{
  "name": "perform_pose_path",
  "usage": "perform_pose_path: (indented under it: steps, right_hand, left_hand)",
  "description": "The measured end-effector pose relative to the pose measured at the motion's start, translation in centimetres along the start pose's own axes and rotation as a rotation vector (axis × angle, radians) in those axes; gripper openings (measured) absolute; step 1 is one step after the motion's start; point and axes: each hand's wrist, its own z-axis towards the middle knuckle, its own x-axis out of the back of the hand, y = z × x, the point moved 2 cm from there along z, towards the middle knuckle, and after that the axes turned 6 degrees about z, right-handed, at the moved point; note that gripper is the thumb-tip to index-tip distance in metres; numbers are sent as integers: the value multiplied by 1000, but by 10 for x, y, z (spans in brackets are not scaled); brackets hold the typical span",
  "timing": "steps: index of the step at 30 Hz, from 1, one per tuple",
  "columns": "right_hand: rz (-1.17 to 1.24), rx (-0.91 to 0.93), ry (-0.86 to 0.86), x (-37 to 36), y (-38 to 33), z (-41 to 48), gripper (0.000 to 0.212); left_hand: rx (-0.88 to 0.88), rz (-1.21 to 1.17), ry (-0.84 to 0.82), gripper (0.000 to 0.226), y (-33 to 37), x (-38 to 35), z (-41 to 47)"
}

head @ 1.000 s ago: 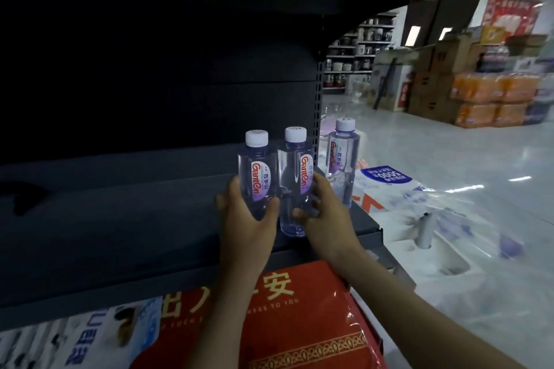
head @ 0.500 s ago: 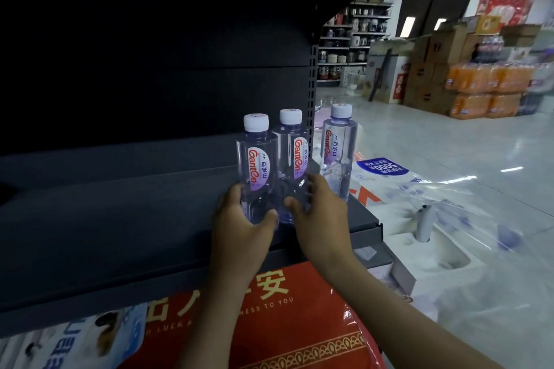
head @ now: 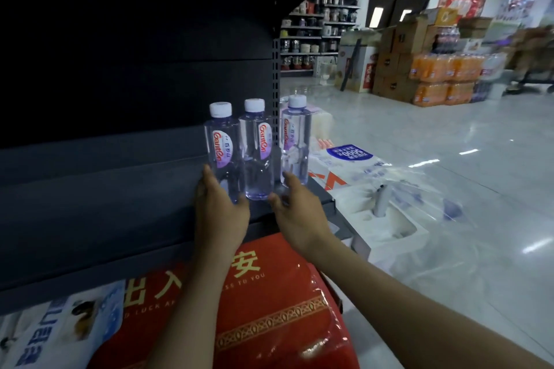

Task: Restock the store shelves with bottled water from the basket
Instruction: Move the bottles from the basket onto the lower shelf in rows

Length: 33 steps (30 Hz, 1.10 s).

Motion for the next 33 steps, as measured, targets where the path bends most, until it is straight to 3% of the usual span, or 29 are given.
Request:
perform_pose_path:
  steps: [5, 9, 13, 18, 22, 25, 29, 33]
  right_hand:
    - [-288, 14, -63, 53, 3, -60, 45]
    - [-457, -6, -39, 93, 4, -117, 47]
    - [-552, -102, -25, 131, 8, -184, 55]
    - [-492, -289, 1, 162, 62, -275, 51]
    - [-440, -536, -1, 176, 124, -348, 45]
    - [-371, -759, 17, 181, 167, -396, 40]
    - [-259, -1051, -38, 177, 198, -438, 42]
    - [-154, -1145, -75, 173, 215, -442, 43]
  left_hand:
    - [-19, 192, -71, 88, 31, 7, -61]
    - [-180, 429, -165, 81, 59, 8, -119]
    - [-347, 522, -292, 76, 76, 1, -194]
    - [-376, 577, -612, 72, 58, -34, -298]
    - [-290, 583, -879, 65, 29, -66, -361]
    - [-136, 595, -983, 62, -12, -79, -381]
    - [125, 564, -1028, 45, -64, -79, -383]
    - [190, 559, -1013, 57, -82, -83, -385]
